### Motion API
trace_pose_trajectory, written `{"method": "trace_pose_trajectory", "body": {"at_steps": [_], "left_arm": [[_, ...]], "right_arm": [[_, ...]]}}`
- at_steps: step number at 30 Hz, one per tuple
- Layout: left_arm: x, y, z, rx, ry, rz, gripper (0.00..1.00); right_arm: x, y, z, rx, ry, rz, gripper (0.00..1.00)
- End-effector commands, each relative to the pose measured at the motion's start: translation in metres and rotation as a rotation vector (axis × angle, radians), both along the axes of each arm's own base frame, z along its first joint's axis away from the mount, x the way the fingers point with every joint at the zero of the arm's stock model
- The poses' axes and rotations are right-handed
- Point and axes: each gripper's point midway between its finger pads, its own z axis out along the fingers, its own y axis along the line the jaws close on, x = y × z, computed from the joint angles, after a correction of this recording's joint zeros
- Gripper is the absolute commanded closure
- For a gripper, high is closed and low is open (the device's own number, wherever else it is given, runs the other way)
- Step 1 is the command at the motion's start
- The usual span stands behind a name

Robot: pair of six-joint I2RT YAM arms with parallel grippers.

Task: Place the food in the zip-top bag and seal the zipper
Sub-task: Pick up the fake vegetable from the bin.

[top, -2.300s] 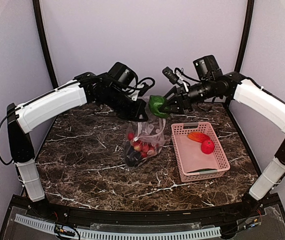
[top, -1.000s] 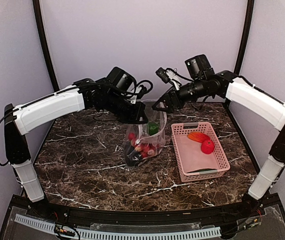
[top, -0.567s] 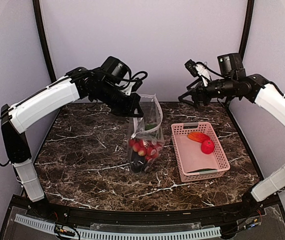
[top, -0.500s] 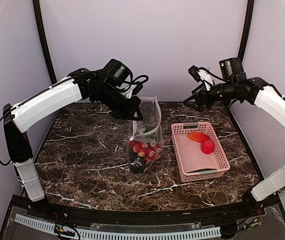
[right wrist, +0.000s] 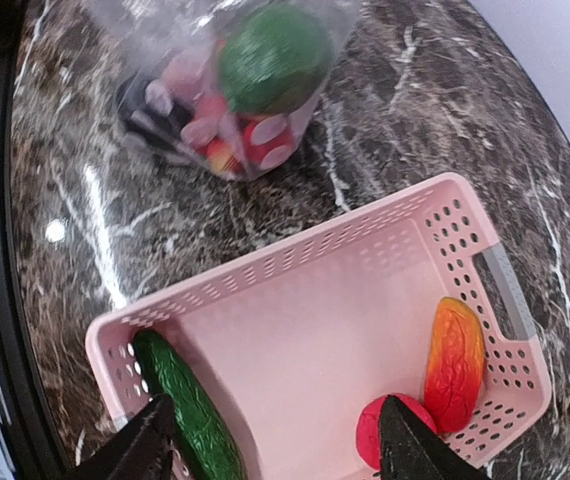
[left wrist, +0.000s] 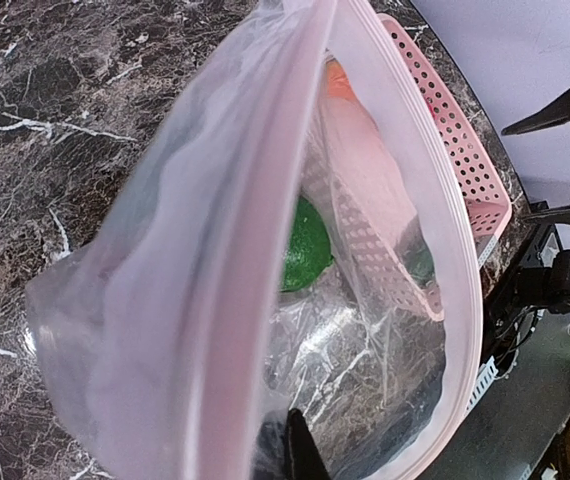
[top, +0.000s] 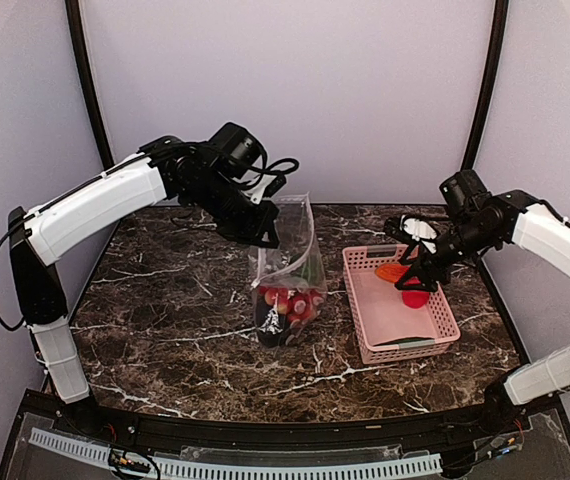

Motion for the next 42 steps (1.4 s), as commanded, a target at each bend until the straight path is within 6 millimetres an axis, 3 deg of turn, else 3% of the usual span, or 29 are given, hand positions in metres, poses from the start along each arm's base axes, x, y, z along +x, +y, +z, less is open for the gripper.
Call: {"method": "trace_pose_trajectory", "body": {"at_steps": [1, 5, 9, 12, 15, 22, 30, 32, 34, 37, 42], "left_arm": [[-0.002, 0.007, 0.014, -0.012, -0.041, -0.02, 0.99], [-0.004, 0.008, 0.006, 0.0, -0.039, -0.041, 0.99], [-0.006, 0.007, 0.0, 0.006, -0.03, -0.057, 0.99], [-0.008, 0.009, -0.005, 0.014, -0.028, -0.067, 0.99], [-0.009, 0.009, -0.004, 0.0, -0.032, -0.071, 0.99], [-0.014, 0.009, -0.013, -0.013, -0.013, -0.086, 0.99], [-0.016, 0.007, -0.014, -0.033, -0.006, -0.095, 0.99], [-0.015, 0.007, -0.014, -0.034, -0.007, -0.092, 0.99], [-0.015, 0.008, -0.015, -0.039, -0.004, -0.087, 0.99], [-0.016, 0.007, -0.016, -0.066, 0.022, -0.081, 0.99], [-0.015, 0.007, -0.012, -0.095, 0.024, -0.069, 0.99]], "right_arm": [[-0.033, -0.003, -0.043, -0.062, 0.132, 0.158, 0.38], [-0.053, -0.004, -0.068, -0.079, 0.216, 0.213, 0.42], [-0.051, -0.019, -0.099, -0.193, 0.23, 0.206, 0.52], [-0.052, -0.03, -0.126, -0.265, 0.245, 0.198, 0.54], [-0.052, -0.034, -0.141, -0.293, 0.274, 0.185, 0.55], [-0.05, -0.035, -0.15, -0.312, 0.299, 0.177, 0.58], [-0.055, -0.039, -0.157, -0.337, 0.327, 0.192, 0.48], [-0.054, -0.04, -0.159, -0.346, 0.32, 0.189, 0.39], [-0.052, -0.041, -0.16, -0.359, 0.311, 0.187, 0.37], [-0.039, -0.043, -0.164, -0.388, 0.277, 0.146, 0.39], [-0.039, -0.042, -0.162, -0.388, 0.278, 0.168, 0.39]]}}
